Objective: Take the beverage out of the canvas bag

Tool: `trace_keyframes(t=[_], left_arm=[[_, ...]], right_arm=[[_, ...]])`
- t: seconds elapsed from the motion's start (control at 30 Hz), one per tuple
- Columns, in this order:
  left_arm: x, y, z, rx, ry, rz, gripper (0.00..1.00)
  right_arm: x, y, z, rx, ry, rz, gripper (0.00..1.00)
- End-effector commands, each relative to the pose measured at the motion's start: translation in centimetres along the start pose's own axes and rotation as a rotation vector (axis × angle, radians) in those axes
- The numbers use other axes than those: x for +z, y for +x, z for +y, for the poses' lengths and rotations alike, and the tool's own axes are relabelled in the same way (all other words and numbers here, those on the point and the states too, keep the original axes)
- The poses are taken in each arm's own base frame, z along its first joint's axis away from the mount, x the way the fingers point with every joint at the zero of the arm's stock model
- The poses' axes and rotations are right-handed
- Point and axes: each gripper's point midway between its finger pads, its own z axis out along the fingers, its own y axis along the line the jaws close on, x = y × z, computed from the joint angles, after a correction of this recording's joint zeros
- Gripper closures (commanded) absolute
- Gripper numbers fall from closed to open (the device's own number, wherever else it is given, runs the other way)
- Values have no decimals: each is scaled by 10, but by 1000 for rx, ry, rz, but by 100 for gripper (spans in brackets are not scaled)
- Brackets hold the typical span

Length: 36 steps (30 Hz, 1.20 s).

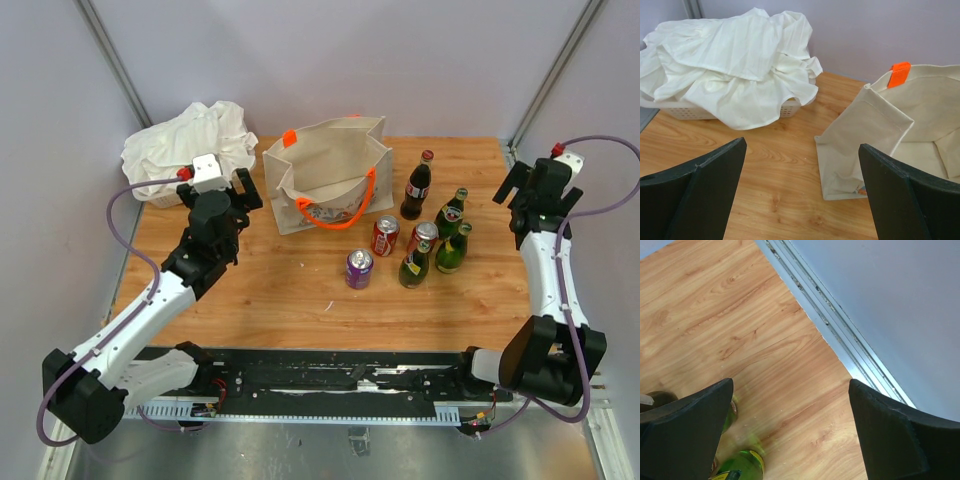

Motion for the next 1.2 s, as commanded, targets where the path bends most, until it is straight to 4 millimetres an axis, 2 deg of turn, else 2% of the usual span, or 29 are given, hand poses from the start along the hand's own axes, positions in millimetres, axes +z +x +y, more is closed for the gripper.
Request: trace_keyframes(t=[0.0, 0.43, 0.97, 1.17], left_arm=[[-3, 0, 14, -8, -62, -15, 0], [-11, 19, 34, -22, -139, 23, 0], [-21, 20, 58, -54, -236, 6, 0], [-21, 23, 56, -54, -227, 20, 0]], right_arm=[[2, -9, -14, -20, 67, -44, 2], [9, 2, -12, -31, 57, -6, 2], [9, 7, -12, -45, 56, 4, 2], [11, 8, -9, -42, 43, 10, 2]])
